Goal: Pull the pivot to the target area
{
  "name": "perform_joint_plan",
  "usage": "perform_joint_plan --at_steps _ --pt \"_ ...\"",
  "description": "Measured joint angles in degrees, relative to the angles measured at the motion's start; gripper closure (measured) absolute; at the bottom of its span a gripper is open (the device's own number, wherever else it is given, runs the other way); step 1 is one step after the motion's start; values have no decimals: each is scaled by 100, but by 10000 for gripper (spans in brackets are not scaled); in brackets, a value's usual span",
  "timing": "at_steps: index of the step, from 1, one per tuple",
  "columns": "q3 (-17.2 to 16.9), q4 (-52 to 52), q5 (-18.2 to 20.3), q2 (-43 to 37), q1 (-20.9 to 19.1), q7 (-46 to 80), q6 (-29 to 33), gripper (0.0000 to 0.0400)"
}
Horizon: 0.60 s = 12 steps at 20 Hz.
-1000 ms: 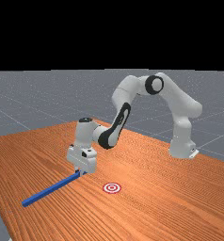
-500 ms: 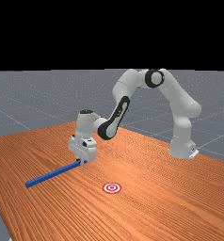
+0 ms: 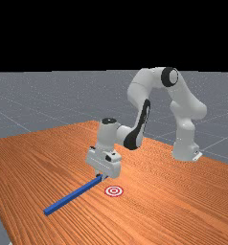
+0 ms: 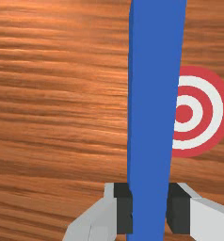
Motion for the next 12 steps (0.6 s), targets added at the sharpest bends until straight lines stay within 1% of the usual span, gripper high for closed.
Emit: perform_joint_plan --at_steps 1,2,4,9,10,11,12 --pt "-123 6 -74 -6 147 240 -25 304" --pt "-109 6 -66 1 147 230 -20 303" --pt "-68 -217 -25 -106 94 226 87 304" --pt "-73 -1250 -89 -639 -8 272 569 304" --pt "-181 -1415 -203 -732 77 395 640 304" --pt "-216 -1562 -245 -810 96 440 705 304" --pt "-441 -1734 -491 -913 296 703 757 304"
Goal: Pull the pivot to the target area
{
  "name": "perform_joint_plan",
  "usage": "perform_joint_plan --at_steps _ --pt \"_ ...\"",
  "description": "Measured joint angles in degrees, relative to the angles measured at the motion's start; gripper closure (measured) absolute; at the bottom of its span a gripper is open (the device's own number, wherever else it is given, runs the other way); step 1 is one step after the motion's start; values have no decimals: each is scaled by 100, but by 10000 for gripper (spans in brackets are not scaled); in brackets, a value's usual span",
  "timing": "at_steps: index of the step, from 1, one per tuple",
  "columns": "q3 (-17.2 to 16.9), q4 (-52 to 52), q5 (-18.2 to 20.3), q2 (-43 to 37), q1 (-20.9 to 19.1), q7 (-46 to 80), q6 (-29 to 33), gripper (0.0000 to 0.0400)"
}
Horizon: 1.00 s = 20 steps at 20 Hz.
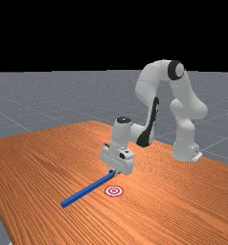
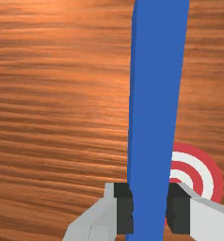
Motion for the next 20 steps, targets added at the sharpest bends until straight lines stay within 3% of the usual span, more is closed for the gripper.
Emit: perform_joint_plan --at_steps 2,3,4,6,7,8,9,11,16,17,18,20 --pt "-333 165 -218 374 301 292 272 304" --pt "35 336 105 640 -44 -124 163 303" --pt "-616 400 -303 894 555 470 592 305" --pt "-389 463 -90 962 341 296 750 314" --pt "-414 470 -111 957 364 295 776 310" --pt "-659 454 -300 948 610 371 773 301" --pt "-446 433 -165 930 393 225 792 312" --pt "-458 222 -260 822 394 147 917 302" --pt "-833 -411 -456 563 681 471 1409 307" --pt "-553 -404 -333 531 417 276 1257 303" --pt "-813 -473 -455 480 659 458 1397 304" --pt "-627 -440 -484 462 584 240 1249 304"
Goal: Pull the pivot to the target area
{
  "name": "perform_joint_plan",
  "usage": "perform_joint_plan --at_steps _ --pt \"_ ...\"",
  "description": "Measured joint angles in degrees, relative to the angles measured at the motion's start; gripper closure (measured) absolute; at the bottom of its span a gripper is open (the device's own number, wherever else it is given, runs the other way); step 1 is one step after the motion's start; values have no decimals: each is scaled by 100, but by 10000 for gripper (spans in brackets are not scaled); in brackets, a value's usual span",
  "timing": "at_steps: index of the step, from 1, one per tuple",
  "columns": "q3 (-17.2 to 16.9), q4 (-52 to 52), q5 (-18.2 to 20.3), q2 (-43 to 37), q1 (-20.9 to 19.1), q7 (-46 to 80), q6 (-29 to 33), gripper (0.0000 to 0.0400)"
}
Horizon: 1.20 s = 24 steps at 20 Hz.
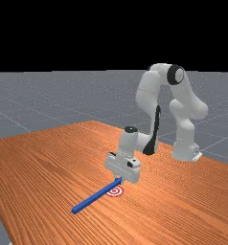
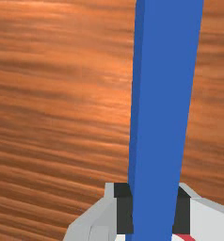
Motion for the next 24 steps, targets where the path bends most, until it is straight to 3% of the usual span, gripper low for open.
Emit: perform_joint_plan --at_steps 4,7,8,10,11,14,16,19,20,24 --pt "-108 9 38 -2 453 440 -73 304" --pt "-45 -13 31 -43 435 363 -104 305" --pt "607 -48 -197 -60 -262 -932 -99 297" --pt "1602 -42 -256 -54 -1249 -2890 -521 271" --pt "1832 -69 -202 -140 -1472 -3390 -672 272" --pt "2256 -164 25 -428 -1887 -4299 -915 281" --pt "2355 -139 -52 -418 -1879 -4375 -931 268" --pt "2376 -164 -82 -439 -1674 -4375 -830 290" --pt "2663 -221 -187 -395 -1952 -4375 -958 290" --pt "3079 -1531 -580 -991 -2645 -4375 -387 295"
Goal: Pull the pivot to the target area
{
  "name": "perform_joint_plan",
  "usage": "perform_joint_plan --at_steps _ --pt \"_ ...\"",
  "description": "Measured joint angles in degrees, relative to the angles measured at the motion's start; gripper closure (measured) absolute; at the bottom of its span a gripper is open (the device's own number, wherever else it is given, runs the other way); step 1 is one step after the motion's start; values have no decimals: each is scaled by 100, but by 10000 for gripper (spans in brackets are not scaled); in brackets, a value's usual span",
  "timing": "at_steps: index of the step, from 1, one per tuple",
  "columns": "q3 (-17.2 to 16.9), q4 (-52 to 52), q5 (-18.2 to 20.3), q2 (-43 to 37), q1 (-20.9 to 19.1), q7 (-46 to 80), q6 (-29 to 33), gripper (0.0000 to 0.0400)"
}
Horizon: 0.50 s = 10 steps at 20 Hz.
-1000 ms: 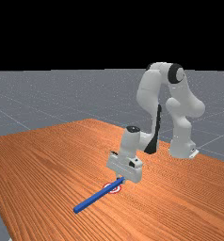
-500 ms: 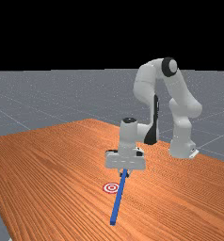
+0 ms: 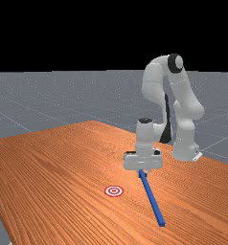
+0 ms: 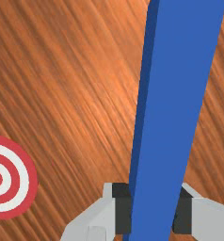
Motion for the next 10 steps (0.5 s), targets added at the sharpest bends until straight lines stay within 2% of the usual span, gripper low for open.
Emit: perform_joint_plan --at_steps 2,3,4,5,8,10 --pt "80 -541 -304 -237 -217 0 227 288" --pt "-44 -746 -8 -521 -52 0 508 291" --pt "-571 -807 143 -751 597 57 741 300" --pt "-1025 -796 105 -816 1224 869 806 304" --pt "-1211 -666 -19 -766 1876 1456 730 305" --pt "-1631 -687 -77 -821 2349 2239 732 305"
